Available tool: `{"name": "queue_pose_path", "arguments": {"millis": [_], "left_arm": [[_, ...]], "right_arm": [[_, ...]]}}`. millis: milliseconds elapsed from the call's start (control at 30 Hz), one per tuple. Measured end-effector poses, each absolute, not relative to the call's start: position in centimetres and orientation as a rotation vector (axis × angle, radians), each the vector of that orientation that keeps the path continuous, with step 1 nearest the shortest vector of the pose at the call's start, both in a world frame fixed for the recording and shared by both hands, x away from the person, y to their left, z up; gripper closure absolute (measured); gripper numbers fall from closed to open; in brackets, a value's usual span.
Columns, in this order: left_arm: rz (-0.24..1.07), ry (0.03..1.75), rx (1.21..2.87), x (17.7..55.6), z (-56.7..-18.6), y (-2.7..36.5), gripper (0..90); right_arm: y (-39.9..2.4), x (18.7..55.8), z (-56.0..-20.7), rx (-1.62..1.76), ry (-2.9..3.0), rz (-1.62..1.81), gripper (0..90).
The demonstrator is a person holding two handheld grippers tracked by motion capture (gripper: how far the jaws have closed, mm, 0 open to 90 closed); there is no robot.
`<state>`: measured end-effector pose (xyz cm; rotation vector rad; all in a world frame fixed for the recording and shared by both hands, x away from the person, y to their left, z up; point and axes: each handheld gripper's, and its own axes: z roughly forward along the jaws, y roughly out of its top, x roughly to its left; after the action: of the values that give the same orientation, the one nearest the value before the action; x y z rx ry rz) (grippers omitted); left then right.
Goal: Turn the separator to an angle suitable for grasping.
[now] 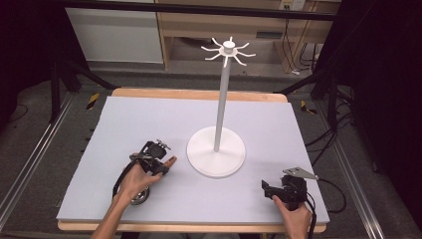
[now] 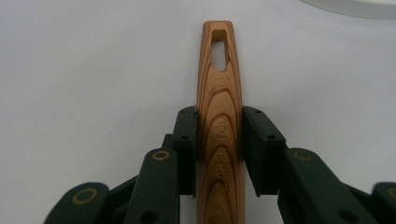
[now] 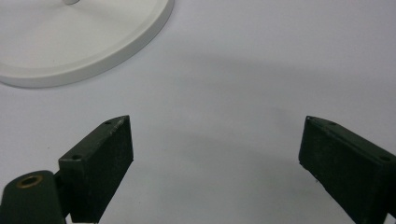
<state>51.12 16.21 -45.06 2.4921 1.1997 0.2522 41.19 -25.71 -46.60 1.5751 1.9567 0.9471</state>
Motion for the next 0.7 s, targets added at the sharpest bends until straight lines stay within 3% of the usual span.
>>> {"name": "queue_pose_path", "arguments": {"millis": [700], "left_arm": [[0.288,1.121,2.337,48.8,-42.8,17.8,67.4]], "right_arm": [[-25.8,41.1,-46.6,1.588,1.947,0.945,10.6]]}}
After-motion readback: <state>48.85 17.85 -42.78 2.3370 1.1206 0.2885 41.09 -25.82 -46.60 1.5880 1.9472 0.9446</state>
